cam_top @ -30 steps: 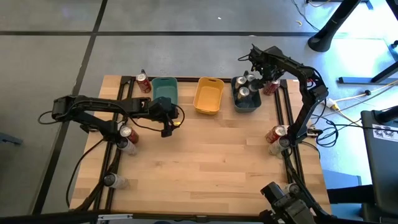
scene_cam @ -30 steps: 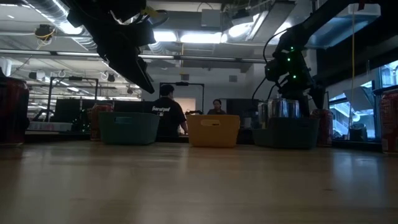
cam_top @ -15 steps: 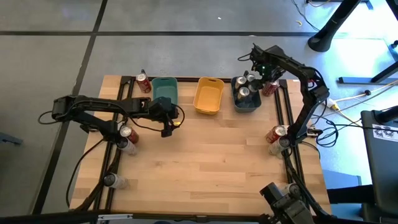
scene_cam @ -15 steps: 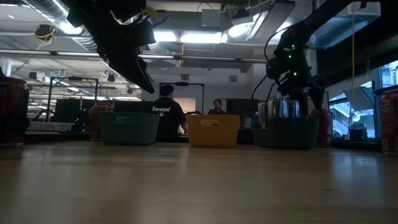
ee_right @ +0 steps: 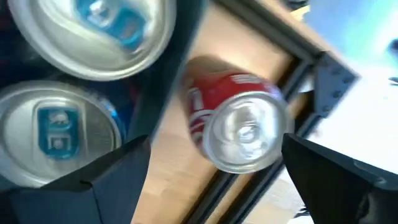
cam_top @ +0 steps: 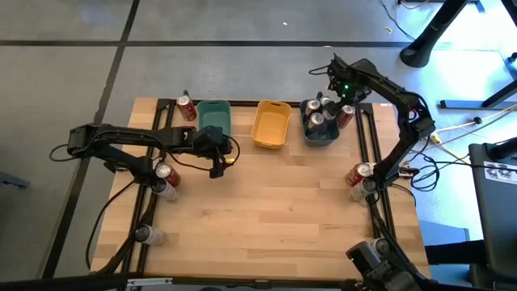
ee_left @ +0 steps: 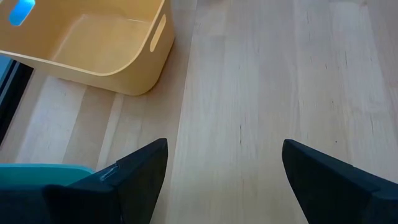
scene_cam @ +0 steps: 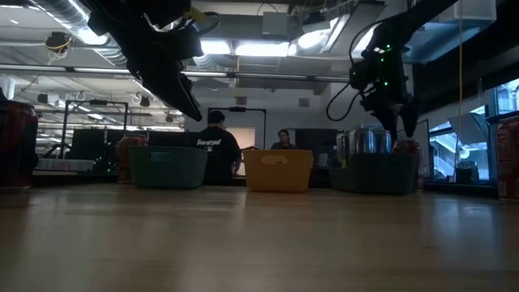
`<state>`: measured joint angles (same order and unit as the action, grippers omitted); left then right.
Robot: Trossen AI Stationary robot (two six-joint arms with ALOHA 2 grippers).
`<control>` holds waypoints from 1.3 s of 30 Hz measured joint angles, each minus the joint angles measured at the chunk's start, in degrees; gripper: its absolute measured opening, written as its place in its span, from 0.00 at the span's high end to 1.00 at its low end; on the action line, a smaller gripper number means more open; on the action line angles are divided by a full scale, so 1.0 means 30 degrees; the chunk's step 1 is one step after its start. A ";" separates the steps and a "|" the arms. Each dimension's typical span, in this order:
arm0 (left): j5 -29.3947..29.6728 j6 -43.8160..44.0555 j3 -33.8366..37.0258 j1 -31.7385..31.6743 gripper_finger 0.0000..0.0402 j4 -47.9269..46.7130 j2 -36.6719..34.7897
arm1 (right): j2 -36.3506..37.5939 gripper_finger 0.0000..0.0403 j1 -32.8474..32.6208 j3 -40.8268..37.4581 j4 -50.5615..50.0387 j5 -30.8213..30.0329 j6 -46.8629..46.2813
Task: Sort soda cans
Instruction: Put the top right red can into the yellow bin
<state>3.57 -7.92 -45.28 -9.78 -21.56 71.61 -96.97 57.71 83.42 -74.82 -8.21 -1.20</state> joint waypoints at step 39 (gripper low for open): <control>0.0000 -0.0068 0.0000 0.0000 0.24 -0.0097 0.0000 | 0.1624 0.31 0.0015 -0.2652 0.3244 -0.2347 -0.1468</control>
<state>3.57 -8.13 -45.28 -9.78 -21.85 71.61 -92.10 57.76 75.46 -65.08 -15.25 -5.61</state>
